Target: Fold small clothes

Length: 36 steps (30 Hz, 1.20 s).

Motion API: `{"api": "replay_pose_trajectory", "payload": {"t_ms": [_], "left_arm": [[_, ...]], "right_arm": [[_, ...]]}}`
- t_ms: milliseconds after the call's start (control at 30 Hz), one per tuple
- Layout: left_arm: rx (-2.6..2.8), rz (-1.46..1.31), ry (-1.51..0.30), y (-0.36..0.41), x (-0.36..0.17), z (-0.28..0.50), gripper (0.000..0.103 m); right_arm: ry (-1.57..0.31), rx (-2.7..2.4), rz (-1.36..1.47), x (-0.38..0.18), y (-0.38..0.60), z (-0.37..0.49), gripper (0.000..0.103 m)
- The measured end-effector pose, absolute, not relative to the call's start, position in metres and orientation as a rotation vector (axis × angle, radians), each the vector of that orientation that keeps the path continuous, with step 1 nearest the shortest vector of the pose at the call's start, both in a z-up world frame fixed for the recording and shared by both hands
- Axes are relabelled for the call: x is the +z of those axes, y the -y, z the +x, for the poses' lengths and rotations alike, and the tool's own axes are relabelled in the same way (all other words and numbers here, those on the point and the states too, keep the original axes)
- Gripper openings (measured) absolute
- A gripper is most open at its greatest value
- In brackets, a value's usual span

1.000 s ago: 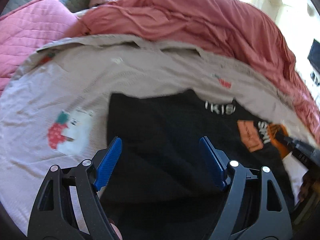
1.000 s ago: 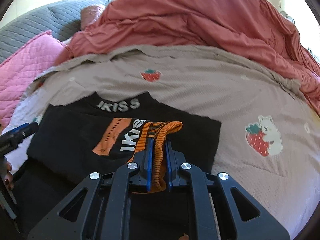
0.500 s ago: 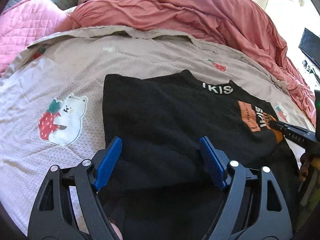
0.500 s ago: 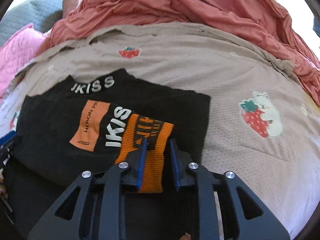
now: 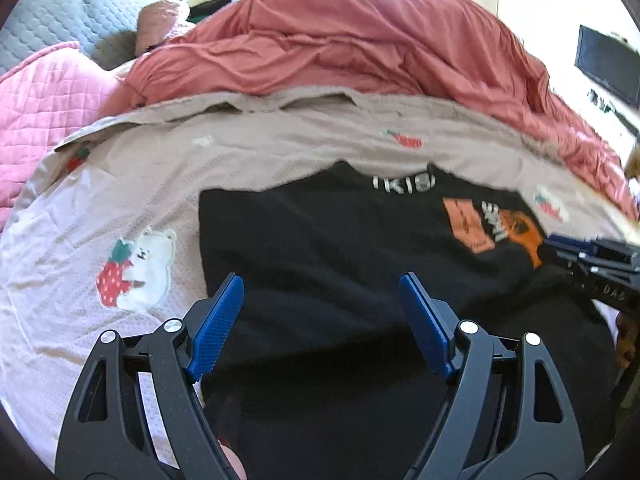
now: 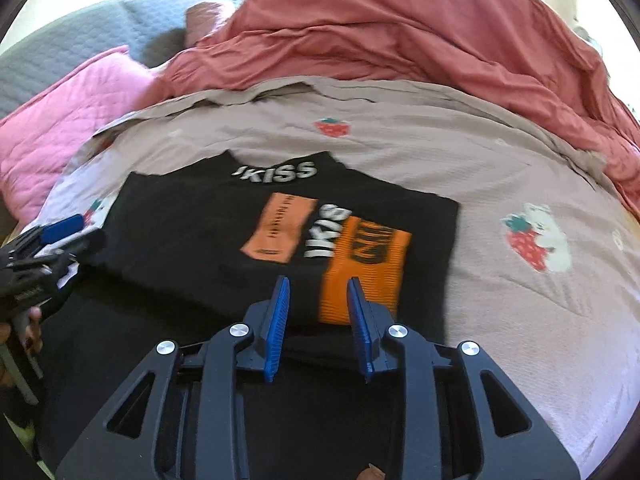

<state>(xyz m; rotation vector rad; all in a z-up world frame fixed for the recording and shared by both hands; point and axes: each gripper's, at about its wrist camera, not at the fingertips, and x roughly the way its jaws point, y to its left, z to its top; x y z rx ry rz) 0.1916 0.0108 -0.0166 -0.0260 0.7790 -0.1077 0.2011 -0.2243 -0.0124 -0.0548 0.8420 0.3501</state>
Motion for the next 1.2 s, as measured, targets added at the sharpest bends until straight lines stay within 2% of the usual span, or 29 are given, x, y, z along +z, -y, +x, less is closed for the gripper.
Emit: {"api": "replay_pose_trajectory", "payload": {"t_ms": [200, 333, 600, 633, 733, 867, 967, 1200], "left_arm": [[-0.093, -0.041, -0.873, -0.016, -0.037, 0.201, 0.072], [-0.106, -0.084, -0.886, -0.022, -0.041, 0.202, 0.072], [-0.096, -0.074, -0.886, -0.020, -0.039, 0.200, 0.072], [-0.095, -0.075, -0.886, -0.020, -0.038, 0.200, 0.073], [-0.088, -0.072, -0.884, -0.019, -0.037, 0.200, 0.072], [-0.084, -0.068, -0.883, -0.019, -0.035, 0.199, 0.072], [-0.080, -0.078, -0.885, -0.020, -0.034, 0.198, 0.073], [-0.069, -0.082, -0.889, -0.022, -0.033, 0.197, 0.078]], "right_arm": [[-0.867, 0.360, -0.043, -0.021, 0.213, 0.213, 0.032], [-0.961, 0.295, -0.036, -0.046, 0.218, 0.225, 0.032], [-0.953, 0.288, 0.005, -0.046, 0.222, 0.221, 0.035], [-0.954, 0.288, 0.013, -0.045, 0.223, 0.220, 0.038], [-0.935, 0.267, 0.017, -0.041, 0.225, 0.216, 0.060], [-0.924, 0.254, 0.029, -0.038, 0.228, 0.212, 0.063], [-0.913, 0.245, 0.044, -0.035, 0.231, 0.210, 0.077], [-0.901, 0.239, 0.068, -0.031, 0.234, 0.207, 0.085]]}}
